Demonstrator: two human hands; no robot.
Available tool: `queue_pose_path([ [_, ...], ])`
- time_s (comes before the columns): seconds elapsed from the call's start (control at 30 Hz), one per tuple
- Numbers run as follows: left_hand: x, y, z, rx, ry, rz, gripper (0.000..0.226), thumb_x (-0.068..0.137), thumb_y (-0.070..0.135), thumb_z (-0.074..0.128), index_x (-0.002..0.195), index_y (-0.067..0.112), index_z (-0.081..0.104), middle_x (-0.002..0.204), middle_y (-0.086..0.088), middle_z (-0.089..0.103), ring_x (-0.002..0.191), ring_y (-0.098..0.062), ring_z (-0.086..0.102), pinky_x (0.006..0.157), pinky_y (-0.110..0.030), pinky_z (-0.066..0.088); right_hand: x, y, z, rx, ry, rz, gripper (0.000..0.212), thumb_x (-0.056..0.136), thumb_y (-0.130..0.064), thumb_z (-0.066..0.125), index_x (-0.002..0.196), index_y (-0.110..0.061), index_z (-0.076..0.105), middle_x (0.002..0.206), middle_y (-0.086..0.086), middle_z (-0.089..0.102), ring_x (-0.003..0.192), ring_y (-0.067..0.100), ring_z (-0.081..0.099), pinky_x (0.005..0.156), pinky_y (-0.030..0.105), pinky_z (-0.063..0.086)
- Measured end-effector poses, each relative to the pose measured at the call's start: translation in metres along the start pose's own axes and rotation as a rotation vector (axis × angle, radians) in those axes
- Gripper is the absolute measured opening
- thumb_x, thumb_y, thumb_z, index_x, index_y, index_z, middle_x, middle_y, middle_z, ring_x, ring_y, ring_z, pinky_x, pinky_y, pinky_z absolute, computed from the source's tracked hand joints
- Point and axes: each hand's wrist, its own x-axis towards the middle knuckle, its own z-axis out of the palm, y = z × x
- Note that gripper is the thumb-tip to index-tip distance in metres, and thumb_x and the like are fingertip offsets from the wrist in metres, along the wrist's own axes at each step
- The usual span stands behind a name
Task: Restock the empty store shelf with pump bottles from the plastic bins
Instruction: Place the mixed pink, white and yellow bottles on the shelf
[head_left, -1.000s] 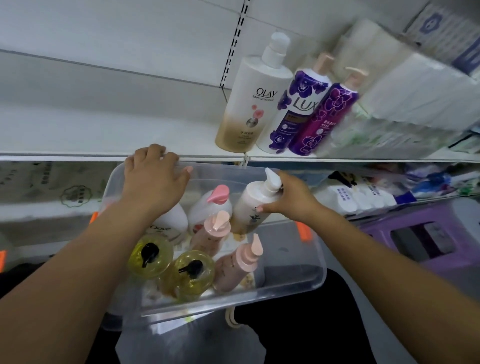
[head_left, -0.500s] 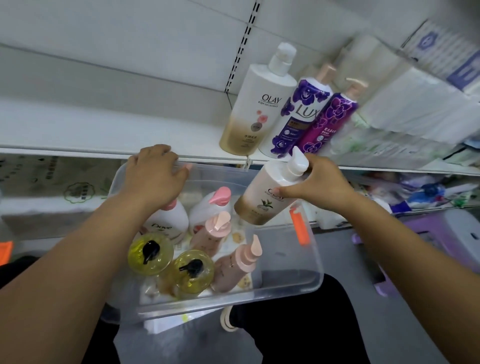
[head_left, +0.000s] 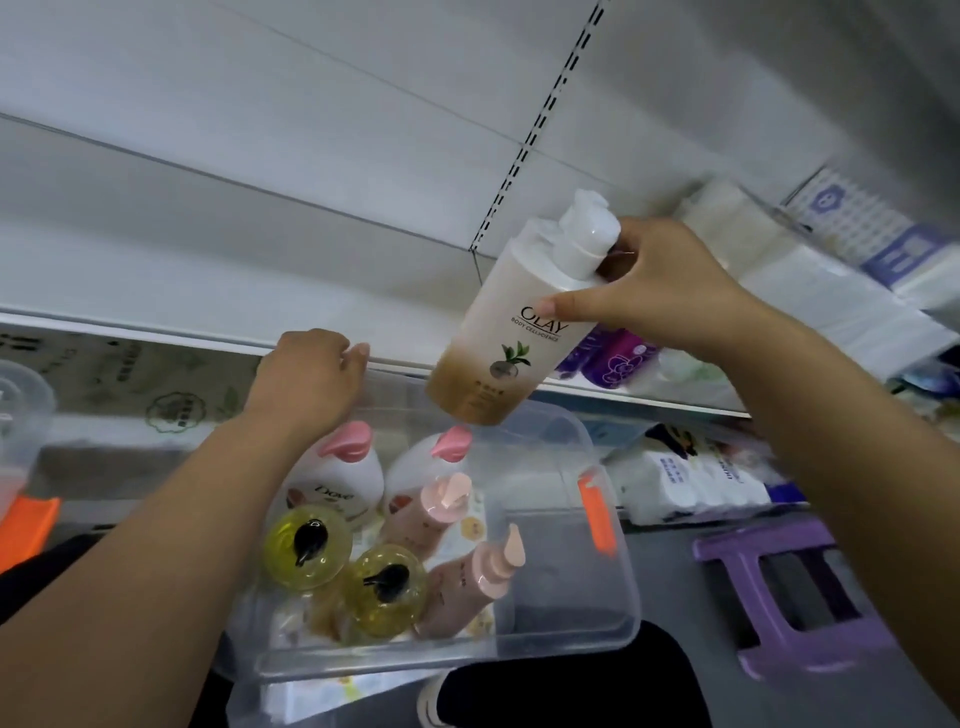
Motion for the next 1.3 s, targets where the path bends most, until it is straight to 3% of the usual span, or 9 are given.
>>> queue_pose_path([
  [0.1, 0.001, -0.004, -0.005, 0.023, 0.02, -0.033, 0.046, 0.101, 0.037, 0.038, 0.065, 0.011, 0.051, 0.069, -0.009, 0.055, 0.072, -0.032, 0.053, 0.059, -0.035, 0.037, 0.019, -0.013, 0.009, 0.047, 0.014, -0.03, 0.048, 0.063, -0.034, 0.096, 0.104, -0.025, 0.073, 0.101, -0.01, 0.078, 0.097, 0.009, 0.073, 0.09, 0.042, 0.06],
  [0.3, 0.002, -0.009, -0.01, 0.133, 0.026, -0.073, 0.031, 0.1, 0.031, 0.037, 0.079, 0.013, 0.05, 0.086, -0.006, 0.052, 0.092, -0.031, 0.053, 0.073, -0.038, 0.041, 0.055, -0.036, 0.034, 0.08, -0.001, -0.057, 0.053, 0.067, -0.025, 0.095, 0.114, -0.023, 0.069, 0.113, -0.006, 0.074, 0.106, 0.013, 0.07, 0.096, 0.04, 0.058],
  [0.57, 0.004, -0.007, -0.01, 0.119, 0.006, -0.109, 0.032, 0.099, 0.032, 0.038, 0.076, 0.012, 0.049, 0.092, -0.009, 0.055, 0.098, -0.033, 0.052, 0.079, -0.04, 0.043, 0.092, -0.027, 0.057, 0.015, -0.042, -0.036, 0.061, 0.072, -0.031, 0.092, 0.123, -0.018, 0.063, 0.119, -0.002, 0.069, 0.11, 0.015, 0.066, 0.095, 0.035, 0.055],
  [0.7, 0.004, -0.002, -0.009, 0.168, -0.047, -0.125, 0.04, 0.101, 0.035, 0.036, 0.105, 0.008, 0.065, 0.117, -0.01, 0.058, 0.114, -0.034, 0.048, 0.094, -0.044, 0.043, 0.106, -0.022, 0.057, -0.013, -0.054, -0.032, 0.067, 0.074, -0.036, 0.09, 0.13, -0.019, 0.057, 0.122, -0.003, 0.066, 0.111, 0.013, 0.063, 0.095, 0.033, 0.053],
  [0.83, 0.002, 0.002, -0.009, 0.188, -0.093, -0.127, 0.044, 0.101, 0.04, 0.034, 0.133, 0.019, 0.057, 0.141, -0.007, 0.047, 0.134, -0.033, 0.034, 0.112, -0.05, 0.029, 0.12, -0.02, 0.051, -0.025, -0.098, -0.03, 0.067, 0.071, -0.033, 0.092, 0.126, -0.016, 0.058, 0.117, -0.001, 0.069, 0.107, 0.014, 0.068, 0.099, 0.041, 0.055],
  [0.93, 0.002, 0.007, -0.006, 0.149, -0.085, -0.068, 0.045, 0.102, 0.043, 0.035, 0.143, 0.027, 0.046, 0.153, 0.003, 0.04, 0.149, -0.024, 0.013, 0.119, -0.054, 0.002, 0.121, -0.02, 0.047, -0.03, -0.147, -0.052, 0.079, 0.057, -0.047, 0.091, 0.123, -0.018, 0.06, 0.116, 0.0, 0.072, 0.107, 0.016, 0.07, 0.097, 0.045, 0.057],
  [1.0, 0.002, 0.01, -0.003, 0.125, -0.094, -0.001, 0.047, 0.103, 0.042, 0.036, 0.146, 0.026, 0.041, 0.157, 0.004, 0.034, 0.151, -0.021, 0.008, 0.12, -0.052, -0.002, 0.121, -0.018, 0.046, -0.032, -0.16, -0.07, 0.084, 0.049, -0.054, 0.088, 0.12, -0.019, 0.061, 0.116, -0.001, 0.072, 0.107, 0.016, 0.07, 0.098, 0.045, 0.057],
  [1.13, 0.002, 0.009, 0.004, 0.138, -0.188, 0.013, 0.051, 0.103, 0.042, 0.034, 0.15, 0.023, 0.035, 0.16, 0.0, 0.028, 0.151, -0.025, 0.009, 0.121, -0.052, 0.004, 0.123, -0.015, 0.042, -0.045, -0.187, -0.087, 0.064, 0.063, -0.039, 0.093, 0.115, -0.021, 0.06, 0.117, 0.001, 0.071, 0.111, 0.019, 0.068, 0.101, 0.046, 0.054],
  [1.3, 0.002, 0.011, 0.007, 0.19, -0.213, 0.019, 0.052, 0.103, 0.045, 0.031, 0.153, 0.032, 0.027, 0.161, -0.001, 0.023, 0.15, -0.03, 0.008, 0.121, -0.055, 0.005, 0.123, -0.014, 0.039, -0.061, -0.195, -0.096, 0.049, 0.072, -0.027, 0.092, 0.109, -0.024, 0.06, 0.117, 0.002, 0.072, 0.112, 0.02, 0.068, 0.102, 0.047, 0.054],
])
